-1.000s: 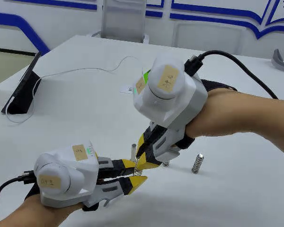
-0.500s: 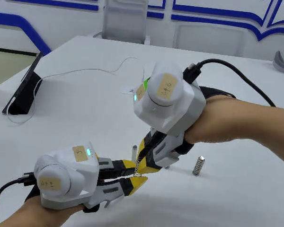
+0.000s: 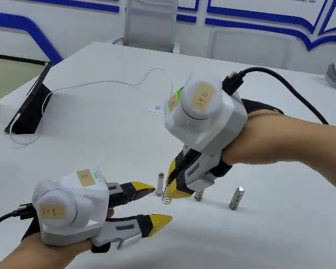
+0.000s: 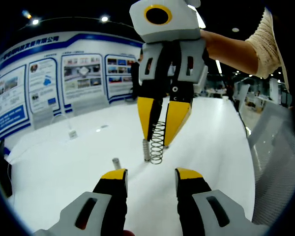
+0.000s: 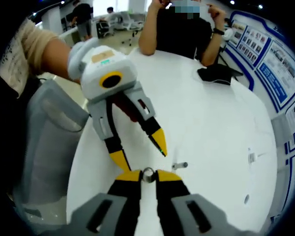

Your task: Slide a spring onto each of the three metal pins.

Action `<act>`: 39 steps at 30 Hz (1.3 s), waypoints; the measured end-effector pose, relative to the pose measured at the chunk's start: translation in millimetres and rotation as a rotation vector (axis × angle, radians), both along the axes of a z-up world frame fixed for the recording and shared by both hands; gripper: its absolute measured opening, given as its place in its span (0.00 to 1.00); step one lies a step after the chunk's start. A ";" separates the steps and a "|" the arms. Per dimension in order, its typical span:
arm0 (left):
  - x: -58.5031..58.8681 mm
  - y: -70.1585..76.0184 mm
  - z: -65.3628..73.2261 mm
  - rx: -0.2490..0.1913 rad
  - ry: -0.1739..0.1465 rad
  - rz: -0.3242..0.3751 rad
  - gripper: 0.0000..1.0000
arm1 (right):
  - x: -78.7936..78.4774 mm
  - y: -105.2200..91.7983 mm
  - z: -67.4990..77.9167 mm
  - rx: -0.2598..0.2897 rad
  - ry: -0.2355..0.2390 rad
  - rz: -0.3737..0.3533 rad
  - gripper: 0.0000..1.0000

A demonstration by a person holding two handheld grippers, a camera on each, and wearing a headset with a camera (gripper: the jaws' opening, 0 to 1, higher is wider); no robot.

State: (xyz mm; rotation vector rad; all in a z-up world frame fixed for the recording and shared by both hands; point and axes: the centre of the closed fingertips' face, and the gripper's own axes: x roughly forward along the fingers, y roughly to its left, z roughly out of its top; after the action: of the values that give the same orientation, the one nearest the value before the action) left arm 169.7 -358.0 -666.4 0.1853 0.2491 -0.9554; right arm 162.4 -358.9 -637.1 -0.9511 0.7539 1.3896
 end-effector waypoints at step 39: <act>8.2 15.4 -7.9 0.006 0.033 0.063 0.60 | 63.3 11.9 -26.0 -0.061 -0.010 -0.107 0.12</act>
State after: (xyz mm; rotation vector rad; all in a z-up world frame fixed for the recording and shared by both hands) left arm 177.9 -342.5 -674.3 0.1668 0.2866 -0.8958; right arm 225.7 -347.0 -663.1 -0.9510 0.8323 1.2738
